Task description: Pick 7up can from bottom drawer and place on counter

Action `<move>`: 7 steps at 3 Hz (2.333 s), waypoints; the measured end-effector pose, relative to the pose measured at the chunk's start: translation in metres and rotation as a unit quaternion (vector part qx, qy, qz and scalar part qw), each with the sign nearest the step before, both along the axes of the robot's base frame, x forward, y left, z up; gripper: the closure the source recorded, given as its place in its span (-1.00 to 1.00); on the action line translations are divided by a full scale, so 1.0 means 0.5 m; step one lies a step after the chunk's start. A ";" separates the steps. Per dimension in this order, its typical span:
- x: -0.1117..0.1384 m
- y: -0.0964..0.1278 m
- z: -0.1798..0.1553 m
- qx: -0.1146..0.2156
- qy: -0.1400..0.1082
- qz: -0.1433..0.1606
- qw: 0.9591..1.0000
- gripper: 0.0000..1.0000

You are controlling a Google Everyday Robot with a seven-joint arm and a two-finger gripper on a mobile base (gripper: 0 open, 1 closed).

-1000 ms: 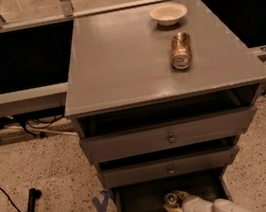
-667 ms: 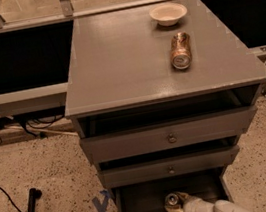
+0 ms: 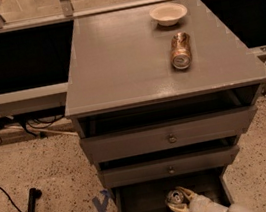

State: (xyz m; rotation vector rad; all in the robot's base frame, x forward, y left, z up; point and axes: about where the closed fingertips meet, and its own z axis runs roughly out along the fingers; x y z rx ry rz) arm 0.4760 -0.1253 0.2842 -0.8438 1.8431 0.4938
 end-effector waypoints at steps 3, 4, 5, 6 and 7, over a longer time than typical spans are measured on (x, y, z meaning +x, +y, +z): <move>-0.149 -0.130 0.416 0.010 -0.109 0.047 0.993 1.00; -0.149 -0.129 0.416 0.010 -0.109 0.047 0.993 1.00; -0.184 -0.087 0.465 -0.029 -0.085 0.149 0.985 1.00; -0.285 -0.033 0.509 -0.073 -0.030 0.294 0.953 1.00; -0.335 -0.013 0.583 -0.090 -0.031 0.387 0.917 1.00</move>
Offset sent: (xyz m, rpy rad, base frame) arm -0.1252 -0.1176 0.2877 0.0251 -0.2344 0.1190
